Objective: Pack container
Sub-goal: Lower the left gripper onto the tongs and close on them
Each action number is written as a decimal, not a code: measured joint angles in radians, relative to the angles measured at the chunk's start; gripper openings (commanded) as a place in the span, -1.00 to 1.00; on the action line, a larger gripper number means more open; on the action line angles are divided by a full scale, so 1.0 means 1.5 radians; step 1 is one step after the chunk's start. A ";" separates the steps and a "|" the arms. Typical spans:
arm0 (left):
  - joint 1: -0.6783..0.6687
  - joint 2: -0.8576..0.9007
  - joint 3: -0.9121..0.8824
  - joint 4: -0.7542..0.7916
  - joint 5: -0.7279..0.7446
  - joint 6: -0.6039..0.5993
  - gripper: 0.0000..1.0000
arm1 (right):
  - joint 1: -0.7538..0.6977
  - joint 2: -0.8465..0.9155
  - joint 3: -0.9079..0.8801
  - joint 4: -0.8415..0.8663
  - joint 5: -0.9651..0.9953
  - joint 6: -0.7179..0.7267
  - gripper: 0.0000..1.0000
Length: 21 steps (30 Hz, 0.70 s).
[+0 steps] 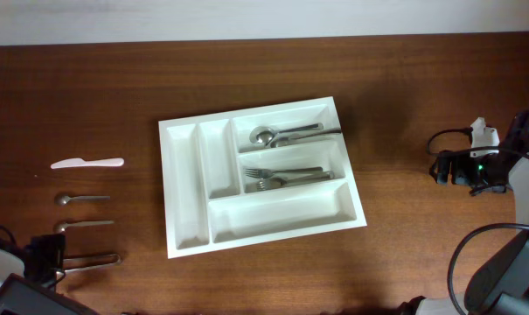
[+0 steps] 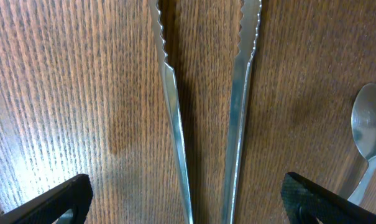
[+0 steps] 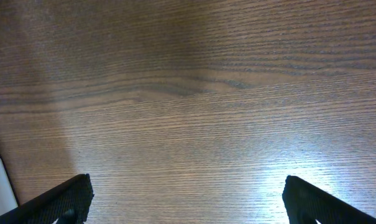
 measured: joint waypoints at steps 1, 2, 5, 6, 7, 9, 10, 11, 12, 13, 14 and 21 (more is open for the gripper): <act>0.000 0.000 0.000 0.000 0.000 0.000 0.98 | 0.000 0.000 0.000 0.000 0.000 0.000 0.98; 0.000 0.000 0.000 0.000 -0.001 -0.001 0.98 | 0.000 0.000 0.000 0.000 0.000 0.000 0.98; 0.000 0.002 0.000 0.000 -0.005 -0.005 0.98 | 0.000 0.000 0.000 0.000 0.000 0.000 0.98; 0.000 0.003 0.000 0.000 -0.005 -0.008 0.99 | 0.000 0.000 0.000 0.000 0.000 -0.001 0.98; 0.000 0.003 0.000 0.000 -0.005 -0.010 0.98 | 0.000 0.000 0.000 0.000 0.000 0.000 0.98; 0.000 0.005 0.000 0.002 -0.007 -0.013 0.98 | 0.000 0.000 0.000 0.000 0.000 0.000 0.98; 0.000 0.007 0.000 0.003 -0.008 -0.015 0.98 | 0.000 0.000 0.000 0.000 0.000 0.000 0.98; 0.000 0.010 0.000 0.002 -0.008 -0.018 0.98 | 0.000 0.000 0.000 0.000 0.000 0.000 0.97; 0.000 0.013 0.000 0.002 -0.008 -0.022 0.99 | 0.000 0.000 0.000 0.000 0.000 0.000 0.98; 0.000 0.017 0.000 0.000 -0.009 -0.026 0.99 | 0.000 0.000 0.000 0.000 0.000 0.000 0.97; 0.000 0.020 -0.001 -0.002 -0.009 -0.031 0.98 | 0.000 0.000 0.000 0.000 0.000 0.000 0.98; 0.000 0.036 -0.001 -0.003 -0.009 -0.045 0.98 | 0.000 0.000 0.000 0.000 0.000 0.000 0.98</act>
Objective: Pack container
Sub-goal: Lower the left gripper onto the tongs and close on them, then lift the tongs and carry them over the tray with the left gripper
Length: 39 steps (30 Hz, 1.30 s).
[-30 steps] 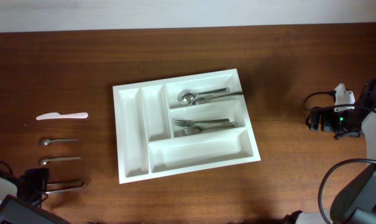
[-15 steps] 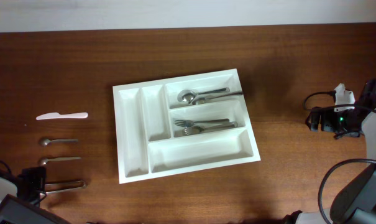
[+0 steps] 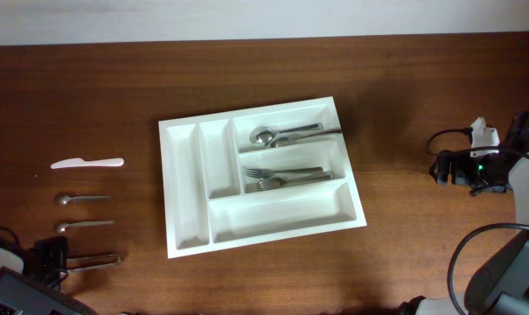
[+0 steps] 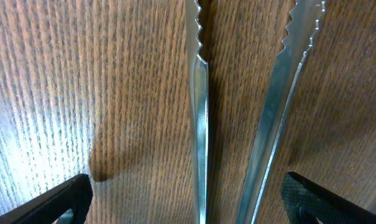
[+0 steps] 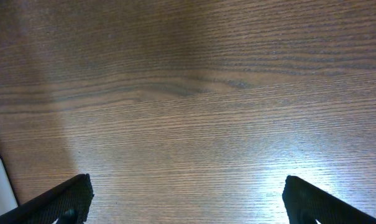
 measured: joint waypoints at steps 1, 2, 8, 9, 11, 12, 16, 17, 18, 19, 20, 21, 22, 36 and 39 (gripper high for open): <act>0.000 0.000 0.000 0.001 0.000 0.000 0.99 | 0.000 0.000 0.000 0.000 0.000 0.000 0.98; 0.000 0.000 0.000 0.002 0.000 0.000 0.99 | 0.000 0.000 0.000 0.000 0.000 0.000 0.98; 0.000 0.000 0.000 0.017 0.000 -0.002 0.99 | 0.000 0.000 0.000 0.000 0.000 0.000 0.97; 0.000 0.000 0.000 0.018 0.000 -0.002 0.99 | 0.000 0.000 0.000 0.000 0.000 0.000 0.98; 0.000 0.001 0.000 0.021 0.000 -0.002 0.98 | 0.000 0.000 0.000 0.000 0.000 -0.001 0.97; 0.000 0.003 0.000 0.022 0.000 -0.002 0.95 | 0.000 0.000 0.000 0.000 0.000 0.000 0.98; 0.000 0.014 0.000 0.022 -0.002 -0.003 0.94 | 0.000 0.000 0.000 0.000 0.000 0.000 0.98; 0.000 0.014 0.000 0.022 -0.003 -0.003 0.94 | 0.000 0.000 0.000 0.000 0.000 0.000 0.98; 0.000 0.015 0.001 0.022 -0.003 -0.003 0.95 | 0.000 0.000 0.000 0.000 0.000 0.001 0.98; 0.000 0.017 0.001 0.022 -0.003 -0.003 0.94 | 0.000 0.000 0.000 0.000 0.000 0.000 0.98; 0.000 0.018 0.002 0.021 -0.003 -0.003 0.94 | 0.000 0.000 0.000 0.000 0.000 0.001 0.98; 0.000 0.019 0.004 0.020 -0.003 -0.003 0.94 | 0.000 0.000 0.000 0.000 0.000 0.000 0.98; 0.000 0.021 0.005 0.019 -0.003 -0.003 0.90 | 0.000 0.000 0.000 0.000 0.000 0.000 0.98; 0.004 0.031 0.013 0.011 -0.004 -0.007 -0.67 | 0.000 0.000 0.000 0.000 0.000 0.000 0.98; 0.004 0.039 0.023 -0.001 0.010 -0.009 -0.70 | 0.000 0.000 0.000 0.000 0.000 0.000 0.98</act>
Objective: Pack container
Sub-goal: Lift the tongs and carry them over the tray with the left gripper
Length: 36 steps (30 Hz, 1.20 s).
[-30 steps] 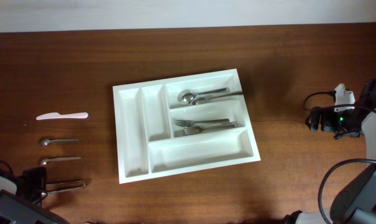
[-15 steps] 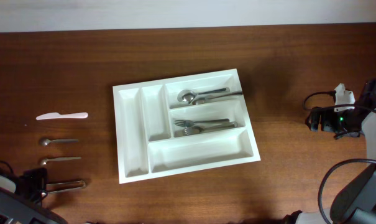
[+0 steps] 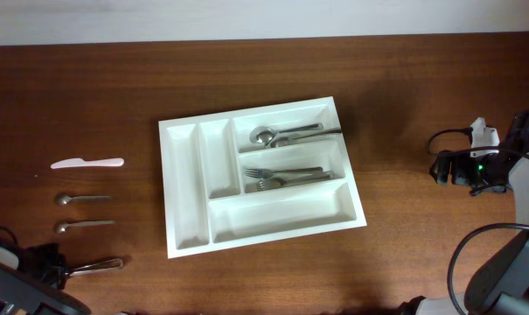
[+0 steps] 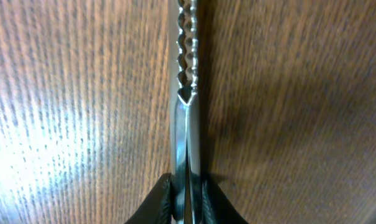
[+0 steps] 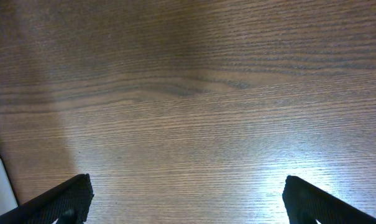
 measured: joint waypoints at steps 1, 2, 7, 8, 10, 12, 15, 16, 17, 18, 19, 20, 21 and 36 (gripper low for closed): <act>0.000 0.002 0.004 -0.005 0.004 0.000 -0.71 | 0.000 0.000 0.000 0.000 0.000 0.000 0.98; 0.000 0.005 0.007 -0.008 0.007 0.002 -0.72 | 0.000 0.000 0.000 0.000 0.000 0.000 0.98; -0.012 0.005 0.054 -0.048 0.013 0.031 -0.78 | 0.000 0.000 0.000 0.000 0.000 0.000 0.98; -0.020 0.003 0.071 -0.059 0.015 0.036 -0.78 | 0.000 0.000 0.000 0.000 0.000 0.000 0.98; -0.036 -0.009 0.104 -0.079 0.019 0.043 -0.78 | 0.000 0.000 0.000 0.000 0.000 0.000 0.98; -0.057 -0.032 0.139 -0.093 0.026 0.054 -0.78 | 0.000 0.000 0.000 0.000 0.000 0.000 0.98; -0.107 -0.085 0.208 -0.108 0.043 0.079 -0.78 | 0.000 0.000 0.000 0.000 0.000 0.000 0.98; -0.132 -0.111 0.236 -0.109 0.050 0.093 -0.78 | 0.000 0.000 0.000 0.000 0.000 0.000 0.98; -0.150 -0.127 0.254 -0.110 0.053 0.103 -0.78 | 0.000 0.000 0.000 0.000 0.000 0.000 0.98; -0.176 -0.150 0.274 -0.111 0.056 0.116 -0.78 | 0.000 0.000 0.000 0.000 0.000 0.000 0.98; -0.205 -0.173 0.292 -0.111 0.059 0.128 -0.78 | 0.000 0.000 0.000 0.000 0.000 0.000 0.98; -0.239 -0.198 0.306 -0.112 0.062 0.138 -0.78 | 0.000 0.000 0.000 0.000 0.000 0.000 0.98; -0.268 -0.219 0.314 -0.112 0.065 0.145 -0.78 | 0.000 0.000 0.000 0.000 0.000 0.000 0.98; -0.818 -0.312 0.319 -0.156 0.079 0.278 -0.57 | 0.000 0.000 0.000 0.000 -0.002 0.001 0.98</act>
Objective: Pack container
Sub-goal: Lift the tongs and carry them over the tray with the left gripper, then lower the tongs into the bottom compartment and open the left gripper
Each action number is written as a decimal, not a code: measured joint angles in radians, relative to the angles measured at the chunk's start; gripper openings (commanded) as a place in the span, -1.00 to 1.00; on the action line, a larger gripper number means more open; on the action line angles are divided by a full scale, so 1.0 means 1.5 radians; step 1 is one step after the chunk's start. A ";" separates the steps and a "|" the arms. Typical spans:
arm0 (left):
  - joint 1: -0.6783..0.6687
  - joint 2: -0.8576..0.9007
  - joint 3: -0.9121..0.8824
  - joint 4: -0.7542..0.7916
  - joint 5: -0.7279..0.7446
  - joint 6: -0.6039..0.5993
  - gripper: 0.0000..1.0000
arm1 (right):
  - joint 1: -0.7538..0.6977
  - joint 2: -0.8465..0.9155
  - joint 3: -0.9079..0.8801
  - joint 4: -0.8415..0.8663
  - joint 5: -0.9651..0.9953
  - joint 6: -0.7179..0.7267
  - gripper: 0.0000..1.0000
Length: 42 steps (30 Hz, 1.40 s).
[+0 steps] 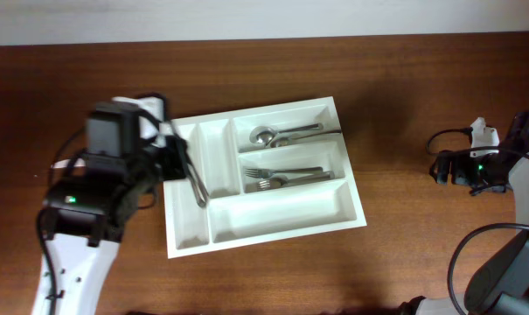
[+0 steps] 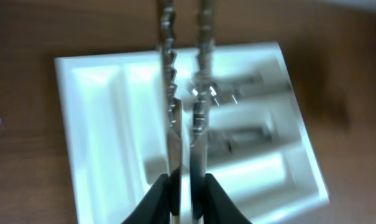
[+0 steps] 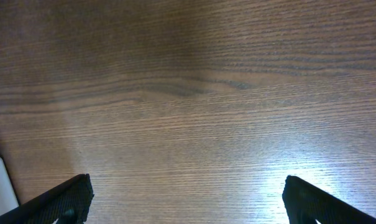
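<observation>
Metal tongs (image 1: 194, 181) with toothed tips hang over the left compartments of the white cutlery tray (image 1: 273, 240), and my left gripper (image 1: 177, 155) is shut on them. In the left wrist view the tongs (image 2: 183, 93) run up from between the fingers (image 2: 155, 200), with the tray (image 2: 94, 143) blurred below. Spoons (image 1: 266, 136) and forks (image 1: 266, 178) lie in the tray's right compartments. Far off at the table's right edge, my right gripper (image 1: 445, 168) is open over bare wood (image 3: 188, 199).
A sliver of the white knife (image 1: 59, 164) shows beside my left arm, which covers the table's left side and the small spoons there. Cables loop by the right arm. The tray's long front compartment (image 1: 281, 213) holds nothing.
My left gripper was shut on the tongs at the table's front left corner. Now it holds them in the air over the tray's left compartments. The right arm has not moved.
My left gripper first stood open around the tongs lying at the front left, and stayed open there a moment later. Then it was shut on them, squeezing the two blades together. Now the tongs are off the table and above the tray.
</observation>
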 measured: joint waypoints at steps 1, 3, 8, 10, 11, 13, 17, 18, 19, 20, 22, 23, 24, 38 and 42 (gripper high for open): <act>-0.017 0.002 0.000 -0.007 0.000 0.016 -0.57 | 0.000 0.000 0.000 0.000 0.000 0.000 0.98; -0.070 0.011 0.000 -0.028 -0.003 0.062 -0.58 | 0.000 0.000 0.000 0.000 0.000 -0.001 0.98; -0.176 0.063 -0.006 -0.041 -0.018 0.164 -0.53 | 0.000 0.000 0.000 0.000 0.000 0.000 0.98; -0.213 0.097 -0.010 -0.036 -0.028 0.199 -0.46 | 0.000 0.000 0.000 0.000 0.000 -0.001 0.98; -0.229 0.116 -0.011 -0.032 -0.032 0.215 -0.44 | 0.000 0.000 0.000 0.000 0.000 0.000 0.98; -0.255 0.158 -0.012 -0.025 -0.038 0.246 -0.42 | 0.000 0.000 0.000 0.000 0.000 0.000 0.98; -0.296 0.243 -0.016 -0.011 -0.044 0.303 -0.32 | 0.000 0.000 0.000 0.000 0.000 -0.001 0.98; -0.305 0.261 -0.016 -0.008 -0.046 0.314 -0.31 | 0.000 0.000 0.000 0.000 0.000 -0.001 0.98; -0.312 0.276 -0.017 -0.006 -0.046 0.326 -0.31 | 0.000 0.000 0.000 0.000 0.000 -0.001 0.98; -0.321 0.292 -0.017 -0.002 -0.048 0.337 -0.31 | 0.000 0.000 0.000 0.000 0.000 -0.001 0.98; -0.336 0.314 -0.019 0.007 -0.056 0.355 -0.31 | 0.000 0.000 0.000 0.000 0.000 0.000 0.98; -0.344 0.324 -0.019 0.010 -0.061 0.362 -0.31 | 0.000 0.000 0.000 0.000 0.000 -0.001 0.98; -0.351 0.329 -0.019 0.014 -0.069 0.367 -0.31 | 0.000 0.000 0.000 0.000 0.000 -0.001 0.98; -0.388 0.336 -0.020 0.037 -0.133 0.433 0.94 | 0.000 0.000 0.000 0.000 0.000 0.000 0.98; -0.388 0.336 -0.020 0.049 -0.150 0.437 0.99 | 0.000 0.000 0.000 0.000 0.000 -0.001 0.98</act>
